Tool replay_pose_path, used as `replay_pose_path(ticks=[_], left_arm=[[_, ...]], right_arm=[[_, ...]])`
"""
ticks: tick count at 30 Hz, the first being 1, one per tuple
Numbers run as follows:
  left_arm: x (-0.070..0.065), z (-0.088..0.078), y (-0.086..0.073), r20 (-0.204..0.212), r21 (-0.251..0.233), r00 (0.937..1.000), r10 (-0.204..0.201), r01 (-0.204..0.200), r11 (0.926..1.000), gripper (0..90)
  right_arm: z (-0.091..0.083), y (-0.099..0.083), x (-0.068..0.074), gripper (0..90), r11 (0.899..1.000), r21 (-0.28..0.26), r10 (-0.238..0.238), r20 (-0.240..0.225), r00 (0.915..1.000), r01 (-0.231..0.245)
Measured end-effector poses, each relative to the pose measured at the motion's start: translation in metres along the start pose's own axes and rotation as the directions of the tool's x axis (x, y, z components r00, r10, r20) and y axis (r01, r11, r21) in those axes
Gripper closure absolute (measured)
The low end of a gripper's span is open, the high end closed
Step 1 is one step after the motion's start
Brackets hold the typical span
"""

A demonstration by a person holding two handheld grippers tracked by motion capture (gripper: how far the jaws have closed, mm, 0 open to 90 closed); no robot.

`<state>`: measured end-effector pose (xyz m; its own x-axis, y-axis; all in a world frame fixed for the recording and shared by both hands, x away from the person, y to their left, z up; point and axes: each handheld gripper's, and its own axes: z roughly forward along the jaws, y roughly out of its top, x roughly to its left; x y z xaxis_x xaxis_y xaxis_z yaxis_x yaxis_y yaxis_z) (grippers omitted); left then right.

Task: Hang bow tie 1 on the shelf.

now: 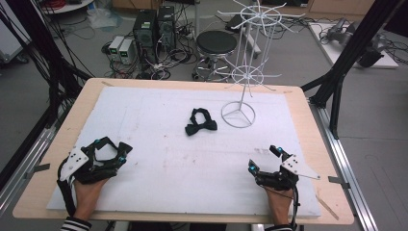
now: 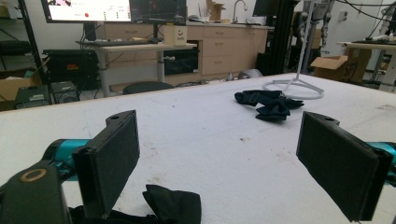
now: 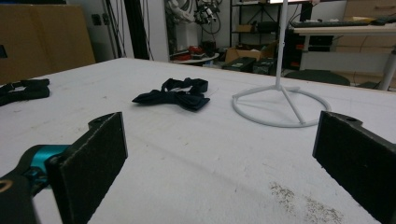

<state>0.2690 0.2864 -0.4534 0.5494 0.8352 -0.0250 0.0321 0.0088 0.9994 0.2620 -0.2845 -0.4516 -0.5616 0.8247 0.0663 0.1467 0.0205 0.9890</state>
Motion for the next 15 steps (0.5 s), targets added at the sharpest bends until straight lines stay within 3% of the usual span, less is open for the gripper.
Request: replay_pose_path(ticks=[15], left_arm=[[-0.0001,0.0013,0.0004,0.006,0.009,1.0,-0.001,0.001,1.0,13.7]], right_arm=[[-0.0002,0.0,-0.0006,2.2,1.0,-0.005,0.001,0.002,1.0,-0.001]])
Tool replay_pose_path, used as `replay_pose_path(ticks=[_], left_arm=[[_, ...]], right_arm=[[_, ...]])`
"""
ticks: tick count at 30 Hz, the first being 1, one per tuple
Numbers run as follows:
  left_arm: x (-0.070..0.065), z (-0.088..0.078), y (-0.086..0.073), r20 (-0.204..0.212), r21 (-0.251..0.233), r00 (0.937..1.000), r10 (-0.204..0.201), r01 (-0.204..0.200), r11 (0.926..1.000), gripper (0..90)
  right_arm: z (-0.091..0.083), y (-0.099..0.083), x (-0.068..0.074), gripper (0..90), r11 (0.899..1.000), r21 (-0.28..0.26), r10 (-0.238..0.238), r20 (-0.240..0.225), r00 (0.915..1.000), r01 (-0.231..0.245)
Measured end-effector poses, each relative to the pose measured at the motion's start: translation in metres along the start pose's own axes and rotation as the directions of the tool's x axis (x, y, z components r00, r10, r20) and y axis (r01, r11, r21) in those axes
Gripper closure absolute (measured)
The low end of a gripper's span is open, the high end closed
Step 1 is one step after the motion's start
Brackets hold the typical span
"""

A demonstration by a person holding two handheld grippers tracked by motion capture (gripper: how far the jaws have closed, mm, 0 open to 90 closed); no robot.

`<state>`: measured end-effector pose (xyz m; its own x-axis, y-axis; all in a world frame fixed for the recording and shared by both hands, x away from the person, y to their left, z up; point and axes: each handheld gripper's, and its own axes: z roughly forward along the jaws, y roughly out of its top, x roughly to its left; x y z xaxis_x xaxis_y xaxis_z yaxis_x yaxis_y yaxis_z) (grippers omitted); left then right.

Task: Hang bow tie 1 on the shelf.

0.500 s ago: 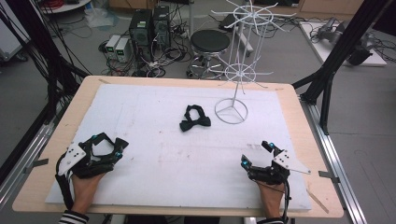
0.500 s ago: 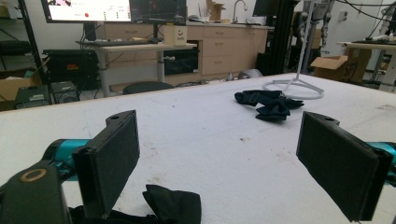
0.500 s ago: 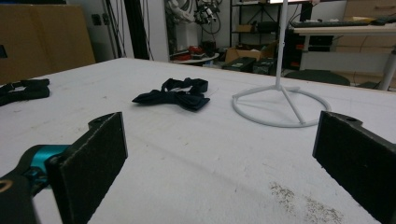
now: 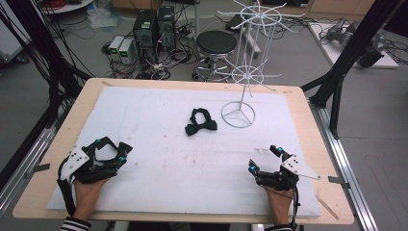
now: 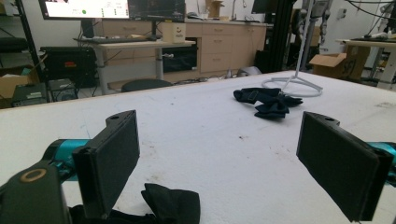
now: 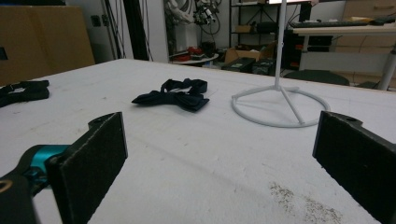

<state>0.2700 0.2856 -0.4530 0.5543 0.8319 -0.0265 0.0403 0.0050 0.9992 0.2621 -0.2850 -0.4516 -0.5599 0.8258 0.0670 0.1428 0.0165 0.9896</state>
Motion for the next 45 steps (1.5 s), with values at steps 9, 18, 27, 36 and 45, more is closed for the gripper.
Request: replay_pose_path(ticks=[9,18,27,36,45], left_arm=[[0.0,0.002,0.001,0.014,0.016,0.9999,0.001,-0.001,0.9999,13.3],[-0.004,0.011,0.016,0.058,0.022,0.998,0.023,-0.024,0.9995,13.2],[-0.008,0.031,0.045,0.149,0.113,0.9851,0.087,-0.104,0.9882,13.2],[-0.014,0.061,0.068,0.279,0.199,0.9551,0.1,-0.16,0.9668,13.2],[-0.015,0.09,0.088,0.356,0.237,0.929,0.1,-0.193,0.9521,13.2]], right_arm=[[0.0,0.0,0.0,2.3,1.0,0.002,-0.001,0.0,1.0,0.001],[0.0,0.0,0.001,2.3,1.0,0.002,-0.004,0.002,1.0,0.004],[0.0,0.0,0.0,2.3,1.0,0.001,0.004,-0.001,1.0,-0.004],[-0.001,0.0,0.0,2.3,1.0,-0.005,0.002,0.002,1.0,-0.002],[-0.001,0.0,0.0,2.3,1.0,-0.008,0.001,0.001,1.0,-0.001]])
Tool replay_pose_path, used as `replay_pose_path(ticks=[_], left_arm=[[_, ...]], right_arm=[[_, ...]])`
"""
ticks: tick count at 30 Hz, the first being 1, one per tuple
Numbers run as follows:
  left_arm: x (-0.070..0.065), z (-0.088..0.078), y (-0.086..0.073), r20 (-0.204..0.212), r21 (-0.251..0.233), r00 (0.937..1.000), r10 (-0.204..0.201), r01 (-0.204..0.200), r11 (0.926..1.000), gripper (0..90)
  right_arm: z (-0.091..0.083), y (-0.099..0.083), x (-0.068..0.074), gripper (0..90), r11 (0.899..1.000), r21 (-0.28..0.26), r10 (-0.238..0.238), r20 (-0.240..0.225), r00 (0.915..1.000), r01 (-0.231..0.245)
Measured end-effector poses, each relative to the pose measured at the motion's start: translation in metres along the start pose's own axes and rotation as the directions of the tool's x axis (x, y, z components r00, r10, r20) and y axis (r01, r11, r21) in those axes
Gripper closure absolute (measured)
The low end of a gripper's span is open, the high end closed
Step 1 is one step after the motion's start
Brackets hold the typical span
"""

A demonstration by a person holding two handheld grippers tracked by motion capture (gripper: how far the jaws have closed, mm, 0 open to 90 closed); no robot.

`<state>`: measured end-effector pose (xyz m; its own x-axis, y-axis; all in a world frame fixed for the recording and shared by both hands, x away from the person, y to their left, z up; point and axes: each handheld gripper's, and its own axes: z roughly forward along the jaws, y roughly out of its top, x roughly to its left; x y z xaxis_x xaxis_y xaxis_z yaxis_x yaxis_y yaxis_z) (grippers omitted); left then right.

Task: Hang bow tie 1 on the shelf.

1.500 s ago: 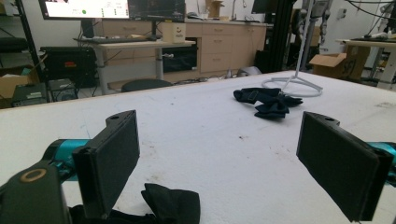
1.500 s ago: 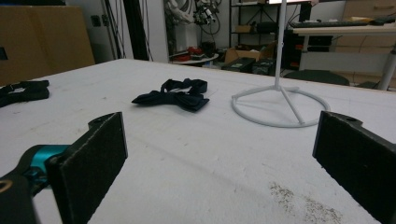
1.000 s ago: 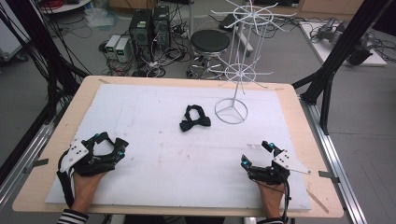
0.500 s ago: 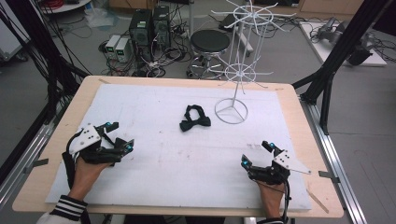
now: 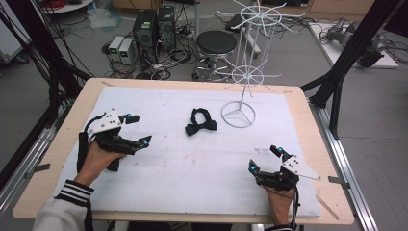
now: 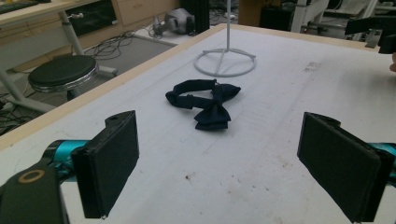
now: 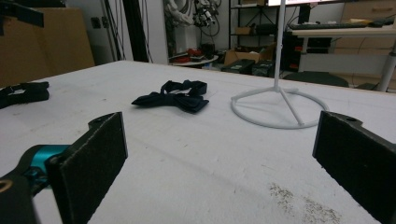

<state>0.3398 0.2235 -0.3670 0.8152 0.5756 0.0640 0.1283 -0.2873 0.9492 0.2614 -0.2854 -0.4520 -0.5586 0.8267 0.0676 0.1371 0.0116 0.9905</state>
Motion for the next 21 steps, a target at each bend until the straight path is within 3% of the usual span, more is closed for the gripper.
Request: replay_pose_path(ticks=[10,14,21], left_arm=[[0.005,0.022,0.016,0.051,0.041,0.9986,0.008,-0.01,0.9991,13.2],[0.008,0.032,0.025,0.072,0.084,0.9971,0.026,-0.032,0.9959,13.2],[0.013,0.051,0.04,0.111,0.12,0.9932,0.035,-0.049,0.9916,13.2]], right_arm=[[0.0,0.0,0.0,2.3,1.0,-0.003,-0.004,-0.001,1.0,0.004],[0.0,0.0,0.0,2.3,1.0,-0.002,-0.002,-0.001,1.0,0.002],[0.0,0.0,0.0,2.3,1.0,-0.004,-0.006,-0.001,1.0,0.006]])
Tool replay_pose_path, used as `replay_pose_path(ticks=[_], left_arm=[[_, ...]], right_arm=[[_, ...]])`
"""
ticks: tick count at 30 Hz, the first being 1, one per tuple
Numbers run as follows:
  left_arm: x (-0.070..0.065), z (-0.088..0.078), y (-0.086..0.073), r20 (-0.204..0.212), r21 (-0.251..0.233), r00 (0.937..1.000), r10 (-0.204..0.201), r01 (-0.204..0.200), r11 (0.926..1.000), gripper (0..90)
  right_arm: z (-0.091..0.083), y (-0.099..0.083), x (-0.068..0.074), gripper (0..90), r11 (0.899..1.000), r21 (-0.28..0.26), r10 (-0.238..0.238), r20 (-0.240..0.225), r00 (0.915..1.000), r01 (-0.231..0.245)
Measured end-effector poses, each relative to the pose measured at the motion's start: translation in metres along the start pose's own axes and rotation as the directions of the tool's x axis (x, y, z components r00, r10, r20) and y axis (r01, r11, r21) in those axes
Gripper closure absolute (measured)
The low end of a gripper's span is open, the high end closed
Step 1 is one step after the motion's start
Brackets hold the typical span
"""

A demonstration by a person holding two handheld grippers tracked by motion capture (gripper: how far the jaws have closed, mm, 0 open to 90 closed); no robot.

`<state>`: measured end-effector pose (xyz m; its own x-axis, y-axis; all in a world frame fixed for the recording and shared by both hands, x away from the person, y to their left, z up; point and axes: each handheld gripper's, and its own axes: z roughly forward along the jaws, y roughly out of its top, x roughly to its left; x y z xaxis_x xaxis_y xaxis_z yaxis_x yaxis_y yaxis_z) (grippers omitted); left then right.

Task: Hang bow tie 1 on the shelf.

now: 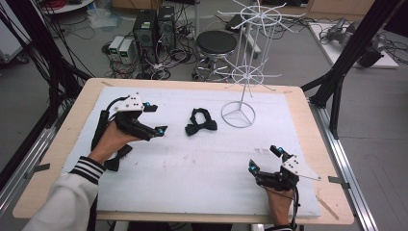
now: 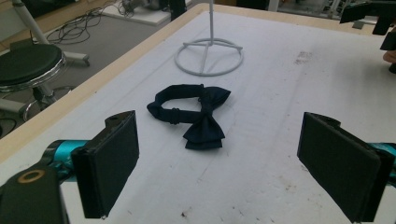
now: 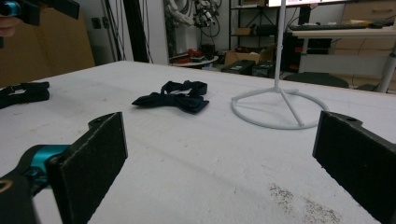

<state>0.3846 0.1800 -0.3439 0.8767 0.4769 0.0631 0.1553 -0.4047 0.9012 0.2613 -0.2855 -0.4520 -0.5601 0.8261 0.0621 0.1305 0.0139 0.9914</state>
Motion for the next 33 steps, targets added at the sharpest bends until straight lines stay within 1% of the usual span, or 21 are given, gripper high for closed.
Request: replay_pose_path(ticks=[1,3,4,5,7,10,11,12,13,14,16,17,18,19,21,23,24,29,31,33], left_arm=[[0.001,0.002,0.002,0.005,0.006,1.0,0.006,-0.006,1.0,13.2],[0.002,0.005,0.005,0.009,0.011,1.0,0.003,-0.003,0.9999,13.2],[0.003,0.009,0.009,0.015,0.024,0.9999,0.008,-0.008,0.9997,13.2],[0.005,0.011,0.012,0.02,0.045,0.9995,0.026,-0.027,0.9986,13.2],[0.007,0.015,0.015,0.024,0.053,0.9992,0.033,-0.034,0.998,13.2],[0.009,0.02,0.017,0.028,0.063,0.9991,0.031,-0.033,0.9974,13.3],[0.011,0.026,0.018,0.031,0.078,0.999,0.031,-0.033,0.9964,13.3],[0.011,0.026,0.018,0.031,0.078,0.999,0.031,-0.033,0.9964,13.4],[0.011,0.03,0.018,0.034,0.066,0.9992,0.022,-0.024,0.9975,13.5],[0.012,0.038,0.019,0.048,0.1,0.9987,0.018,-0.023,0.9948,13.5],[0.013,0.045,0.021,0.051,0.125,0.9982,0.031,-0.037,0.9914,13.4],[0.013,0.048,0.023,0.06,0.129,0.9979,0.025,-0.033,0.9911,13.4],[0.014,0.05,0.026,0.063,0.139,0.9975,0.033,-0.042,0.9895,13.5],[0.014,0.05,0.026,0.063,0.139,0.9975,0.033,-0.042,0.9895,13.5],[0.015,0.059,0.032,0.076,0.14,0.9968,0.027,-0.038,0.9894,13.5],[0.016,0.064,0.034,0.08,0.16,0.9961,0.036,-0.049,0.986,13.6],[0.016,0.067,0.035,0.083,0.165,0.9961,0.029,-0.042,0.9854,13.6],[0.015,0.083,0.036,0.103,0.203,0.9943,0.03,-0.051,0.9779,13.8],[0.014,0.09,0.035,0.107,0.207,0.9939,0.025,-0.047,0.9772,13.8],[0.015,0.095,0.034,0.112,0.233,0.9932,0.031,-0.057,0.9707,13.9]], right_arm=[[0.0,0.0,0.0,2.3,1.0,0.0,0.001,0.0,1.0,-0.001],[0.0,0.0,0.0,2.3,1.0,0.0,0.0,0.0,1.0,0.0],[0.0,0.0,0.0,2.3,1.0,0.0,0.001,-0.001,1.0,-0.001],[0.0,0.0,0.0,2.3,1.0,0.0,0.002,-0.001,1.0,-0.002],[0.0,0.0,0.0,2.3,1.0,0.001,0.002,-0.001,1.0,-0.002],[0.0,0.0,0.0,2.3,1.0,0.001,0.002,0.0,1.0,-0.002],[0.0,0.0,0.0,2.3,1.0,0.0,0.001,-0.001,1.0,-0.001],[0.0,0.0,0.0,2.3,1.0,0.001,0.002,0.0,1.0,-0.002],[0.0,0.0,0.0,2.3,1.0,0.002,0.003,-0.001,1.0,-0.003],[0.0,0.0,0.0,2.3,1.0,0.002,0.004,-0.001,1.0,-0.004],[0.0,0.0,0.0,2.3,1.0,0.002,0.003,0.0,1.0,-0.003],[0.0,0.0,0.0,2.3,1.0,0.001,0.001,-0.001,1.0,-0.001],[0.0,0.0,0.0,2.3,1.0,0.001,0.001,-0.001,1.0,-0.001],[0.0,0.0,0.0,2.3,1.0,0.002,0.003,0.0,1.0,-0.003],[0.0,0.0,0.0,2.3,1.0,0.0,0.001,-0.001,1.0,-0.001],[0.0,0.0,0.0,2.3,1.0,0.001,0.001,0.0,1.0,-0.001],[0.0,0.0,0.0,2.3,1.0,0.002,0.003,0.0,1.0,-0.003],[0.0,0.0,0.0,2.3,1.0,0.001,0.002,-0.001,1.0,-0.002],[0.0,0.0,0.0,2.3,1.0,0.0,0.001,-0.001,1.0,-0.001],[0.0,0.0,0.0,2.3,1.0,0.003,0.004,-0.002,1.0,-0.004]])
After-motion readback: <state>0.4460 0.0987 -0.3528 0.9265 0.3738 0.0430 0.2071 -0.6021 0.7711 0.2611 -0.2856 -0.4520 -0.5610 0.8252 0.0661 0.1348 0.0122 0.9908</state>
